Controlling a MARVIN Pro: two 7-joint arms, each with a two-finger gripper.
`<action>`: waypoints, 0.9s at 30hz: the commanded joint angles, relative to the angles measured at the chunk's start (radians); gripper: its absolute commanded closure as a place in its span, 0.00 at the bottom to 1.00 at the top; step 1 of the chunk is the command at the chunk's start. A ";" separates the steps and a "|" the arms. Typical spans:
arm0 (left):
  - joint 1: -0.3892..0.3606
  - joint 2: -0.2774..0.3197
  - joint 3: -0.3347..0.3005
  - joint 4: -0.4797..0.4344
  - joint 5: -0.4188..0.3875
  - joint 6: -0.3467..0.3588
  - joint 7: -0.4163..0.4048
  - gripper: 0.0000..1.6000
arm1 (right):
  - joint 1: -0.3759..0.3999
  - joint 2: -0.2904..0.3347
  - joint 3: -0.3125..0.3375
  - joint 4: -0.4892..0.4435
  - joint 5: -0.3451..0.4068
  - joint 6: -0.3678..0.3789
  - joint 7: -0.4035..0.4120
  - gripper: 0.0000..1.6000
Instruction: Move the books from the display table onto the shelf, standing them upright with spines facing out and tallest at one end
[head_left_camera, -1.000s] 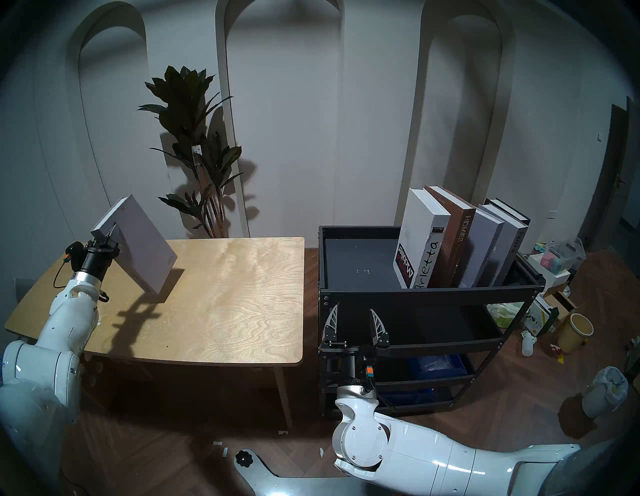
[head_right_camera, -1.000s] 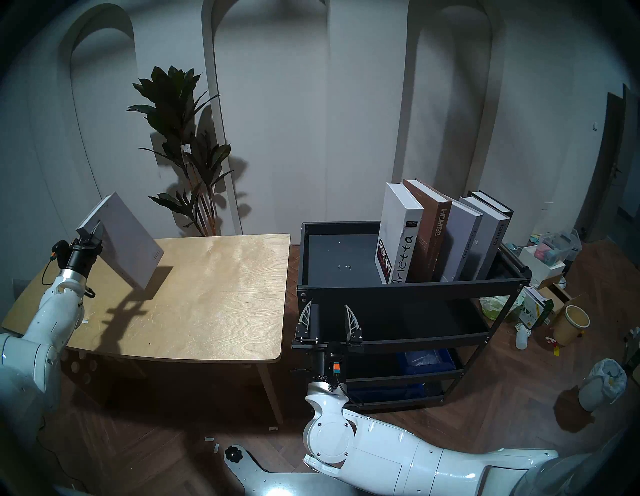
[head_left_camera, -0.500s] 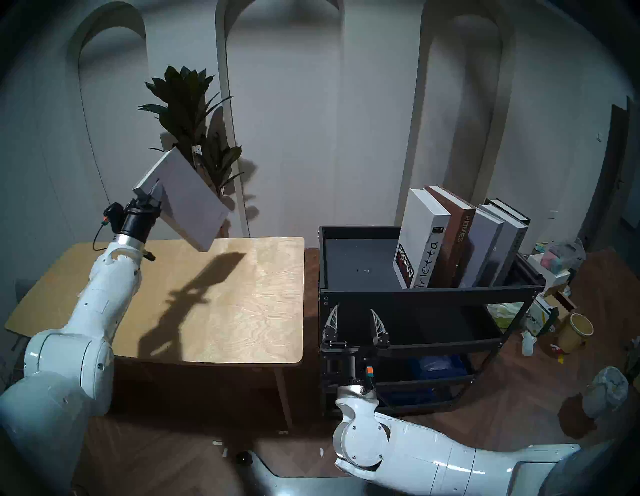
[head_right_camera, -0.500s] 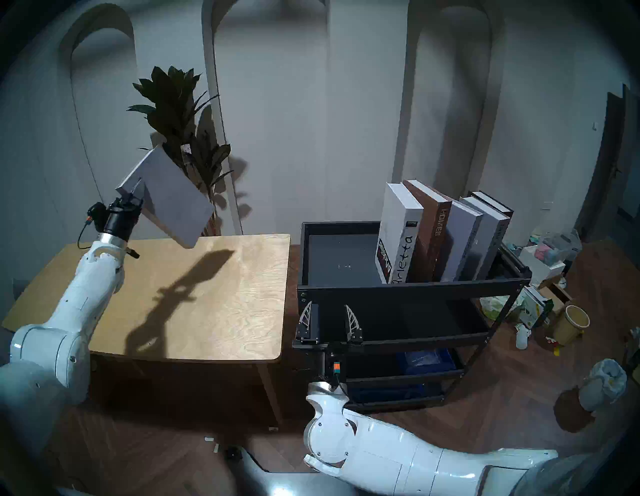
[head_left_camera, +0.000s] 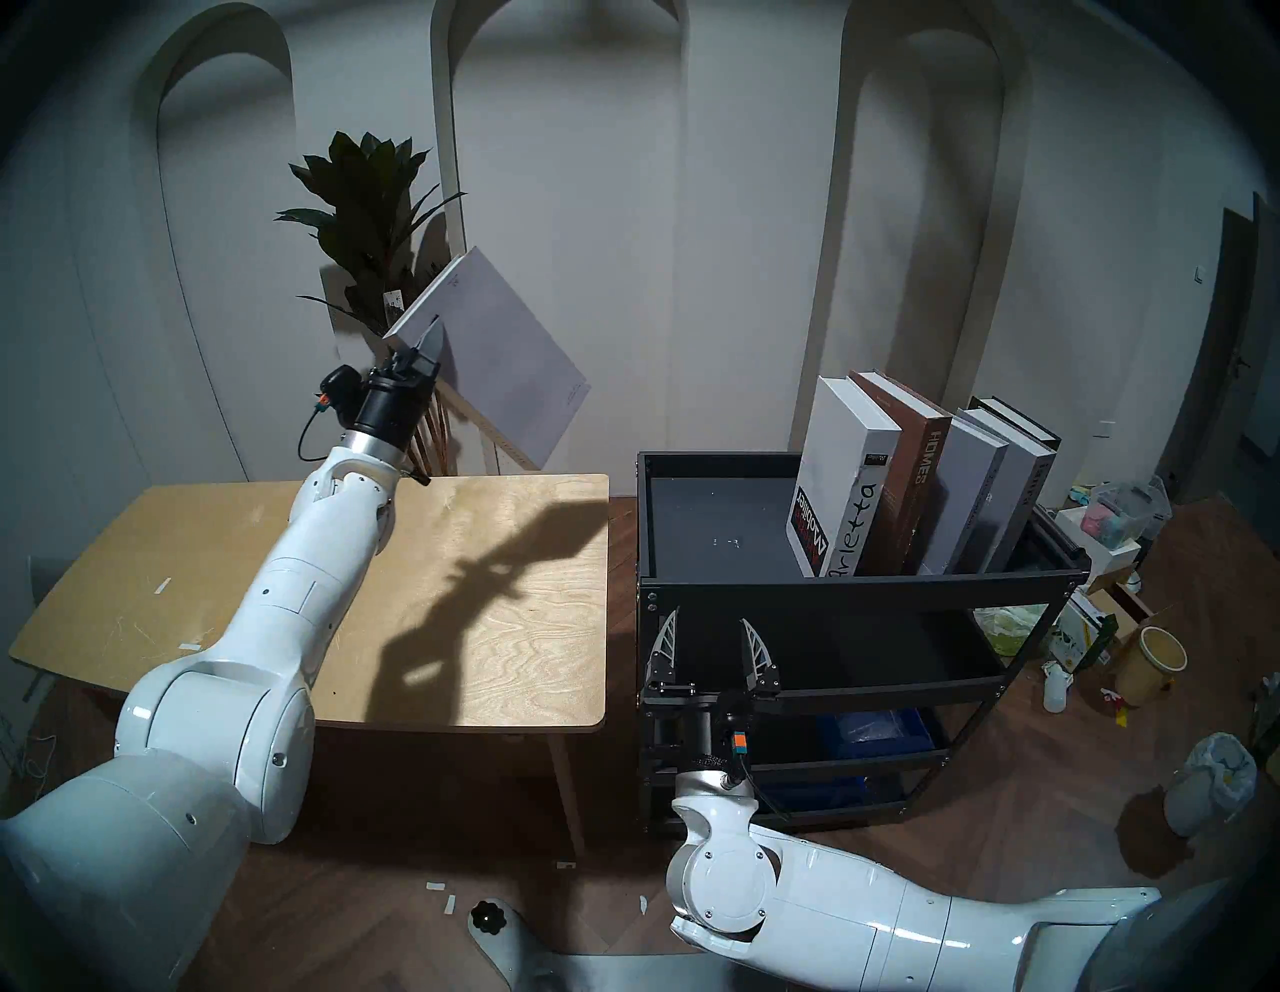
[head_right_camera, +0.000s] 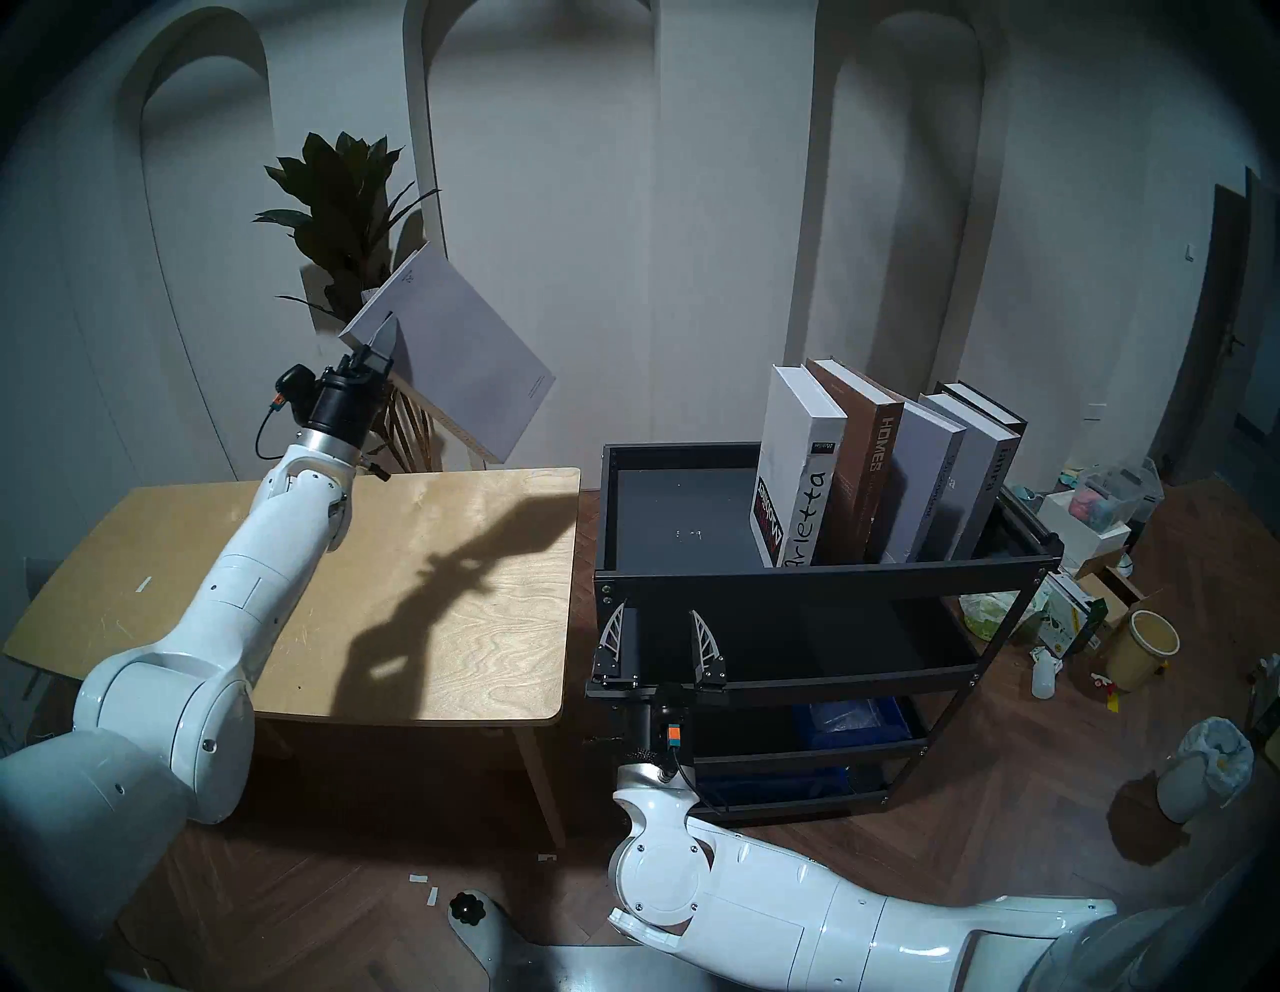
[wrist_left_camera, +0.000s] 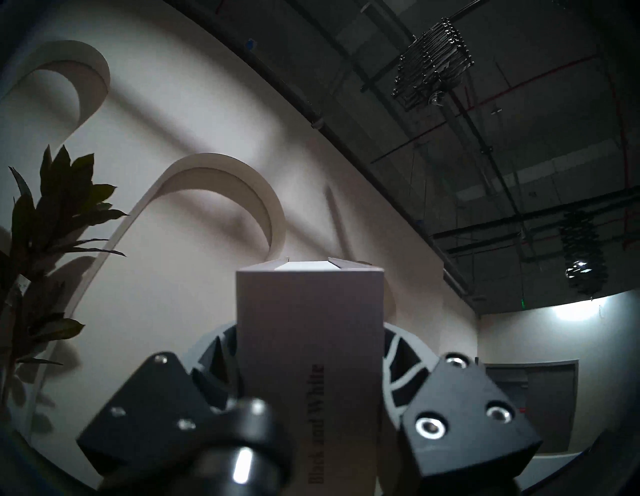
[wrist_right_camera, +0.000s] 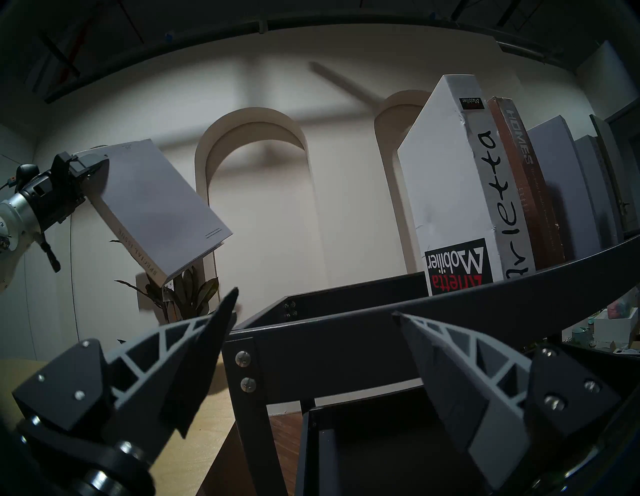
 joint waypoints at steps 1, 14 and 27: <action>0.027 -0.017 -0.009 -0.068 -0.012 -0.003 0.037 1.00 | 0.004 -0.008 0.000 -0.009 -0.002 -0.002 0.000 0.00; 0.085 0.009 -0.026 -0.177 0.002 -0.044 0.111 1.00 | 0.005 -0.008 0.000 -0.005 -0.002 -0.002 0.001 0.00; 0.101 -0.016 0.017 -0.340 0.040 -0.049 0.125 1.00 | 0.004 -0.007 0.000 0.002 -0.001 -0.002 0.001 0.00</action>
